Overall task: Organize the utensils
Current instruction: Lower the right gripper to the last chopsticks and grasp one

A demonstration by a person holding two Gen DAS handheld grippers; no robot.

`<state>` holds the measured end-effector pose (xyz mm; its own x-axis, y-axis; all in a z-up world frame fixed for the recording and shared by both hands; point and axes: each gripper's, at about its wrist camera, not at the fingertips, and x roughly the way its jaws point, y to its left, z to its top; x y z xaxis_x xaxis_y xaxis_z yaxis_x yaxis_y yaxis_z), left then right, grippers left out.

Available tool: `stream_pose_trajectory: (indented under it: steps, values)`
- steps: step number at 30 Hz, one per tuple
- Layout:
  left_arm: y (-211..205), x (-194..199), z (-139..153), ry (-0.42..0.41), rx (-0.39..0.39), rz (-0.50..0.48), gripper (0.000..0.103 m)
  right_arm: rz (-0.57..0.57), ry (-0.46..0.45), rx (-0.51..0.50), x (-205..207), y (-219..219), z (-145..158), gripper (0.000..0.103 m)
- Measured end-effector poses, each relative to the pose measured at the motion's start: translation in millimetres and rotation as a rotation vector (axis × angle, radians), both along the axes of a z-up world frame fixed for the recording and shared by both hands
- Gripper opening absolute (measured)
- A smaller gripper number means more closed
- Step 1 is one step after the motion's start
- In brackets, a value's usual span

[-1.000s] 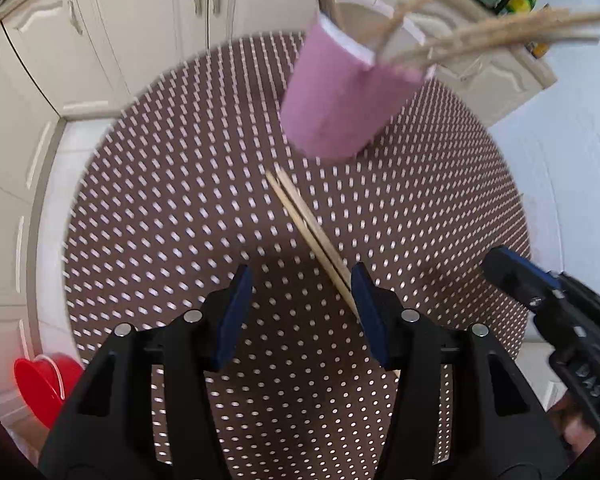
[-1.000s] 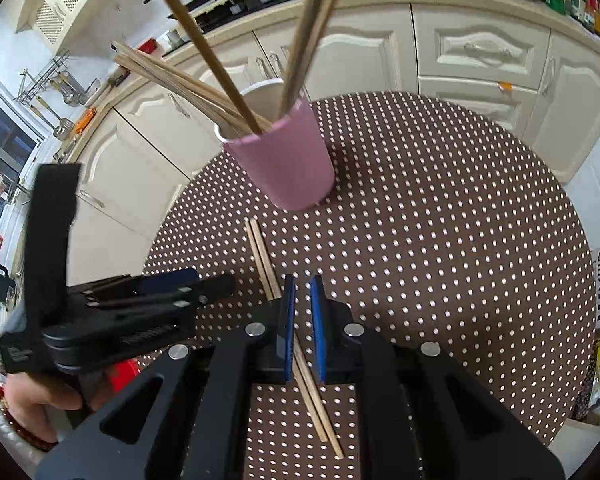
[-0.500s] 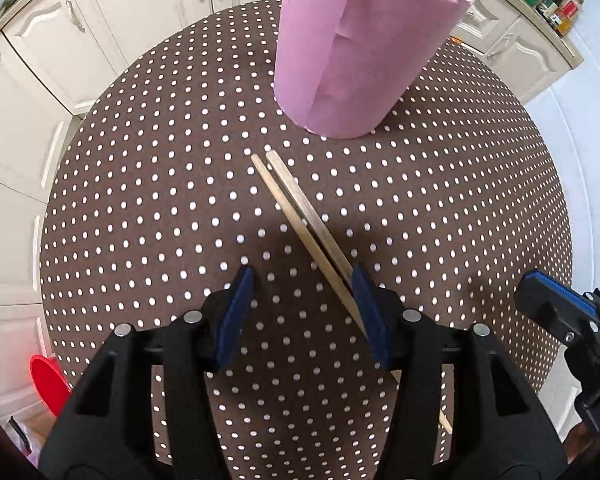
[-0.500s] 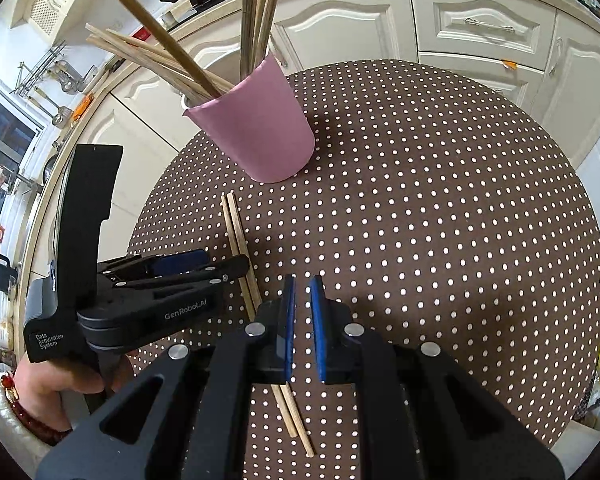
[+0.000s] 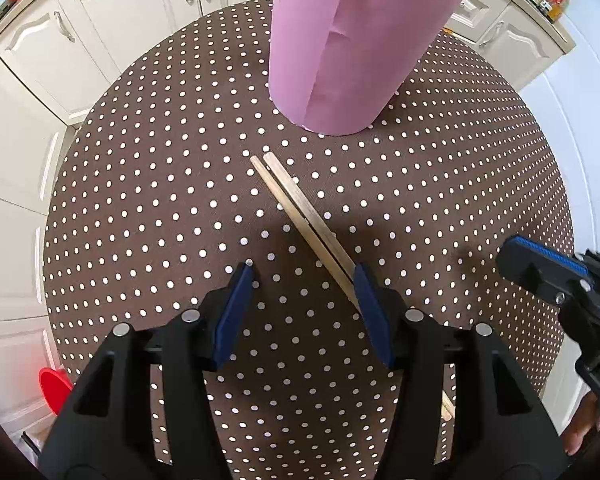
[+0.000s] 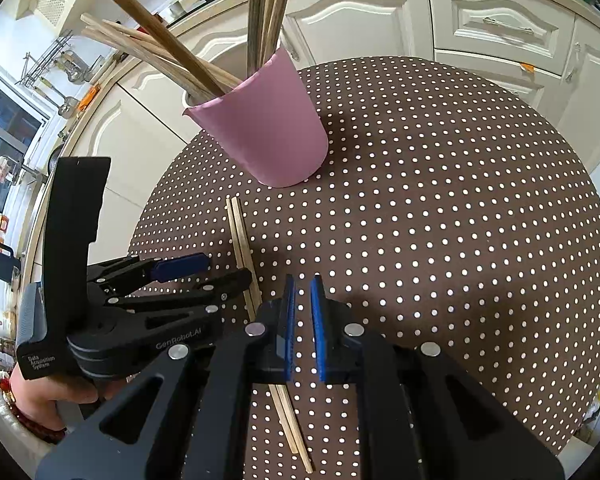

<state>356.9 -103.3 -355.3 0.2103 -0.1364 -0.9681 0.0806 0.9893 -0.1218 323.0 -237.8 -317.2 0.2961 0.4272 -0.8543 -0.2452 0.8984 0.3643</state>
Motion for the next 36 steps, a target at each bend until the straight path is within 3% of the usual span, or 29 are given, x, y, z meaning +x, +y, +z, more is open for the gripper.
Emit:
stream_pose_trajectory:
  steps: [15,18,25,27,33,36]
  values:
    - [11.9,-8.6,1.8,0.030,0.034,-0.001,0.052,0.012,0.011,0.005,8.3,9.4,-5.9,0.009]
    - [14.8,-11.5,-2.4,0.028,0.011,0.018,0.052,0.014,0.014,0.003,9.5,10.4,-7.2,0.009]
    - [6.8,-0.3,-5.1,0.034,0.092,-0.009,0.051,0.029,0.028,0.002,8.6,18.0,-9.7,0.009]
    - [5.7,-3.0,-4.8,0.023,0.116,-0.041,0.043,0.041,0.037,-0.002,8.4,22.1,-11.6,0.009]
    - [30.8,-6.3,-2.7,0.031,0.040,-0.063,0.016,0.079,0.066,-0.014,15.5,37.3,-19.1,0.010]
    - [43.3,-7.9,-7.2,0.034,0.013,-0.084,0.013,0.110,0.077,-0.032,20.9,48.4,-23.3,0.012]
